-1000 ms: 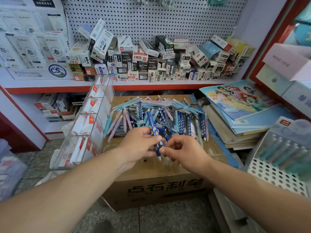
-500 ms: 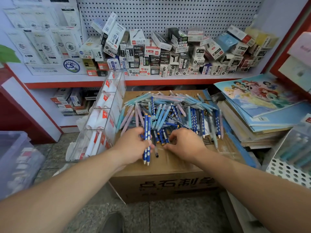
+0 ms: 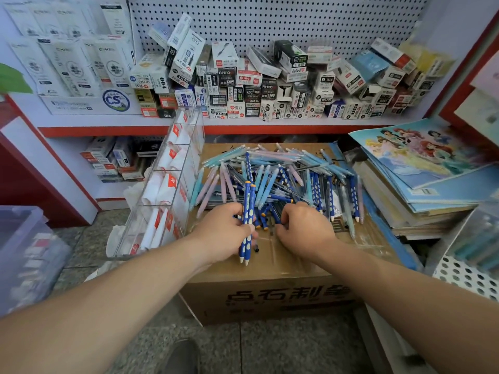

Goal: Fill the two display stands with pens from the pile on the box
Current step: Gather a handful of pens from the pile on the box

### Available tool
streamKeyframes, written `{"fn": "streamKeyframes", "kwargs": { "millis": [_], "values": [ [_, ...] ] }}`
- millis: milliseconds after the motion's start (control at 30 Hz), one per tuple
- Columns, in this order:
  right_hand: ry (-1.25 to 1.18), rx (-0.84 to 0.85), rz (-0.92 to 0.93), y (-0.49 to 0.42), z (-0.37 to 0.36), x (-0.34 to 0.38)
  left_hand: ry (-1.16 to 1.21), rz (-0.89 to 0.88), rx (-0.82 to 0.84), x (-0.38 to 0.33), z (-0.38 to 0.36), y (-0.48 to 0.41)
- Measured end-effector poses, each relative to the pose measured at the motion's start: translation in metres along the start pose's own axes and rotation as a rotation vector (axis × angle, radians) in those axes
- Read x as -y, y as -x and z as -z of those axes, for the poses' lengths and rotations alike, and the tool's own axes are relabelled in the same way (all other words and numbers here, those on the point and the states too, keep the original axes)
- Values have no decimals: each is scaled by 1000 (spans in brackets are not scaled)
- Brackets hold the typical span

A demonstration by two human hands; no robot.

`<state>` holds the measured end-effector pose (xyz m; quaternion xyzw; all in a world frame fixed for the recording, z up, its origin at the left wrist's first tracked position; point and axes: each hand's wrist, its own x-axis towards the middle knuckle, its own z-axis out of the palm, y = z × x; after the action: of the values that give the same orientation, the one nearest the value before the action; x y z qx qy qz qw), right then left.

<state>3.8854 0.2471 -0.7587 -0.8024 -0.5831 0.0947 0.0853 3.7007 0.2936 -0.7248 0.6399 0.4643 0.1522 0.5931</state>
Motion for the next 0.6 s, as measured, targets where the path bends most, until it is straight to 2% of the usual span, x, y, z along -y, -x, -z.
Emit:
{"fn": "streamKeyframes", "kwargs": {
  "millis": [333,467,600],
  "values": [
    [-32,42,-120,1,10,-4,-57,-26,-6,-1,1,-2],
    [-154,-24,-117,18,32,-13,-100,-44,-3,-2,2,-3],
    [-301,-135,-23,38,51,-18,-101,-53,-27,-2,2,-4]
  ]
}}
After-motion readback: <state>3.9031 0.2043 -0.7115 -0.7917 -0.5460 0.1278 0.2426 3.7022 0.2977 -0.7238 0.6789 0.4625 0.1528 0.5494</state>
